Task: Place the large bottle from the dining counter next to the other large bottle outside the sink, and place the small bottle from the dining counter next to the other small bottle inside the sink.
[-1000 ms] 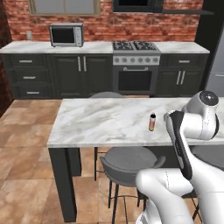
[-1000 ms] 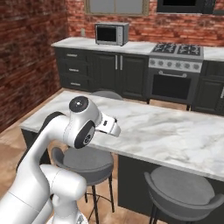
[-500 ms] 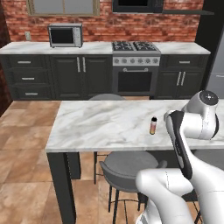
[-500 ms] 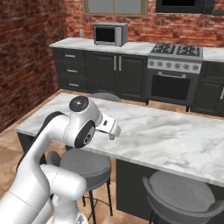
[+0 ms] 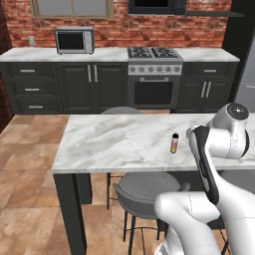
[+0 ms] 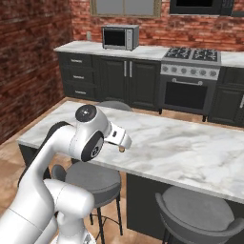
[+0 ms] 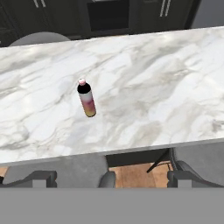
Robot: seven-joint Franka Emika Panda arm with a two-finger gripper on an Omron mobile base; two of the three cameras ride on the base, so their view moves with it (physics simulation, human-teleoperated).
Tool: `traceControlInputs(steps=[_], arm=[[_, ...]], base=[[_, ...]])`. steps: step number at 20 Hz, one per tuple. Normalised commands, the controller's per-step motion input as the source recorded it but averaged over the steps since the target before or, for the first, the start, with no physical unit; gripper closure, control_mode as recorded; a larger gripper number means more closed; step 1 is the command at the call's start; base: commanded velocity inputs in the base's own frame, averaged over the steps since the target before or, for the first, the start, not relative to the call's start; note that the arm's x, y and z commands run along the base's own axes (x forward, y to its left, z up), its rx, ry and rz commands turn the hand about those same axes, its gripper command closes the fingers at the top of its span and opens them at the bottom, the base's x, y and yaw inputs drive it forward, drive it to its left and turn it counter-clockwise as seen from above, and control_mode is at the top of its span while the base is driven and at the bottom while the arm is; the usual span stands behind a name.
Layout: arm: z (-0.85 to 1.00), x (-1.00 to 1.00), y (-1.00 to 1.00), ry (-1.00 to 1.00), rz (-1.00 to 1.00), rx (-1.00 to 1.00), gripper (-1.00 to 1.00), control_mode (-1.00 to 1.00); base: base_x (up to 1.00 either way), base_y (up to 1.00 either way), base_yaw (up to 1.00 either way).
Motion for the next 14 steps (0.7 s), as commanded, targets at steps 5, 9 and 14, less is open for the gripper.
traceControlInputs(steps=[5,9,14], arm=[[0.00,0.00,0.00,0.00,0.00,0.00,-1.00,1.00],[-0.05,0.00,0.00,0.00,0.00,0.00,-1.00,-1.00],[-0.11,0.00,0.03,0.00,0.00,0.00,-1.00,-1.00]], base=[[0.00,0.00,0.00],[0.00,0.00,0.00],[0.00,0.00,0.00]])
